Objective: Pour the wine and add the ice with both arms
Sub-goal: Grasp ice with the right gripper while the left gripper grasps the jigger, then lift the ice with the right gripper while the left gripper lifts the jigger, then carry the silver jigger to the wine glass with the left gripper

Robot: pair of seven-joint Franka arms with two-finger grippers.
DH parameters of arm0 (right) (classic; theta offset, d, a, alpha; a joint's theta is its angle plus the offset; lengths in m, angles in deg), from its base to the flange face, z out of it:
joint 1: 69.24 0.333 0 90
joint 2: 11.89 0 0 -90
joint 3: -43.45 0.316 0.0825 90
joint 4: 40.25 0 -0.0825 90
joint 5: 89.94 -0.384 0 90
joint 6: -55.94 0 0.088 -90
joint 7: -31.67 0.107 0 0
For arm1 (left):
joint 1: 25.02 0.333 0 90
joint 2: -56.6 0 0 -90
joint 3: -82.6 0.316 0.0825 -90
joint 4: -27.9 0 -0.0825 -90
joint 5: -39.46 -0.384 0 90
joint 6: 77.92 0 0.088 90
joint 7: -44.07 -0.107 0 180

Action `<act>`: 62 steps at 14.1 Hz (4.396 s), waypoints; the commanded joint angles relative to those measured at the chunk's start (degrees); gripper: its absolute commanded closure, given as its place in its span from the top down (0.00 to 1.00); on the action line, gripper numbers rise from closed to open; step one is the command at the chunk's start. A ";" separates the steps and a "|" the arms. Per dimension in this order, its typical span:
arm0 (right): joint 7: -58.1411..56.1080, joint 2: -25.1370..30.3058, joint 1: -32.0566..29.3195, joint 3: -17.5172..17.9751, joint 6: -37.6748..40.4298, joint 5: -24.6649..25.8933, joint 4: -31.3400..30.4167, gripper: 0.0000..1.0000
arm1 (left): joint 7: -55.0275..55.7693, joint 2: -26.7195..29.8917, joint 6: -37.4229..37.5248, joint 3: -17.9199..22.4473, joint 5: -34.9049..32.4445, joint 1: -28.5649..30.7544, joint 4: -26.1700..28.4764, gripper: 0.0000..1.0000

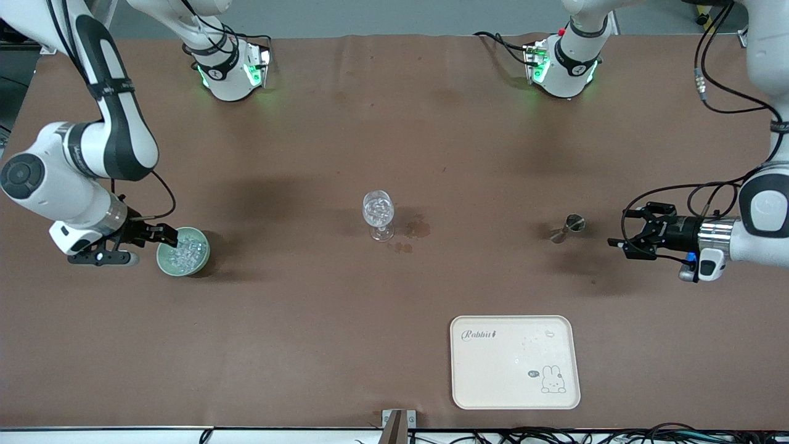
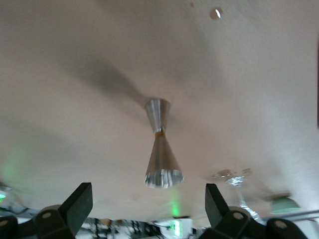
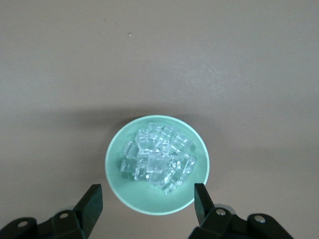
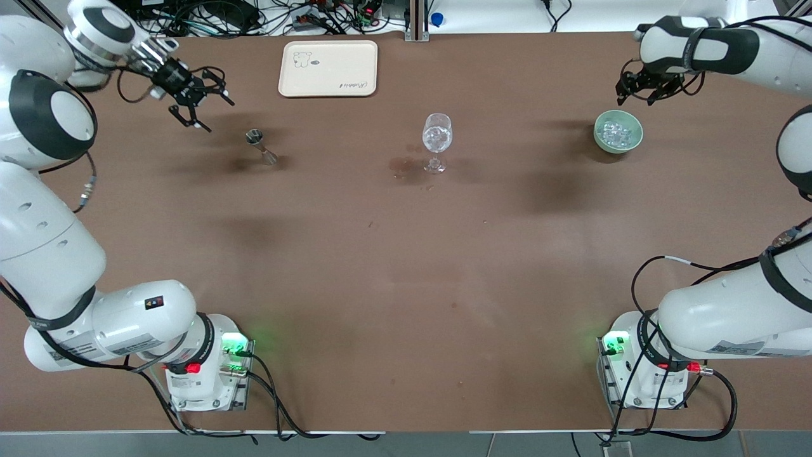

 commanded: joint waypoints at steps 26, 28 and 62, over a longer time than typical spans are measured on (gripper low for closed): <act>11.17 -7.15 0.29 0.48 -4.52 -0.57 -0.56 0.35 | 4.21 -12.43 3.12 -0.98 14.06 0.63 2.53 0.55; 11.17 -7.07 0.29 0.48 -4.52 -0.57 -0.47 0.22 | 4.12 -12.87 3.21 -0.98 14.33 0.63 2.44 0.53; 3.90 18.69 4.25 0.84 44.26 2.94 24.50 0.04 | 24.85 -6.80 -12.33 -26.27 19.16 -1.91 0.59 0.01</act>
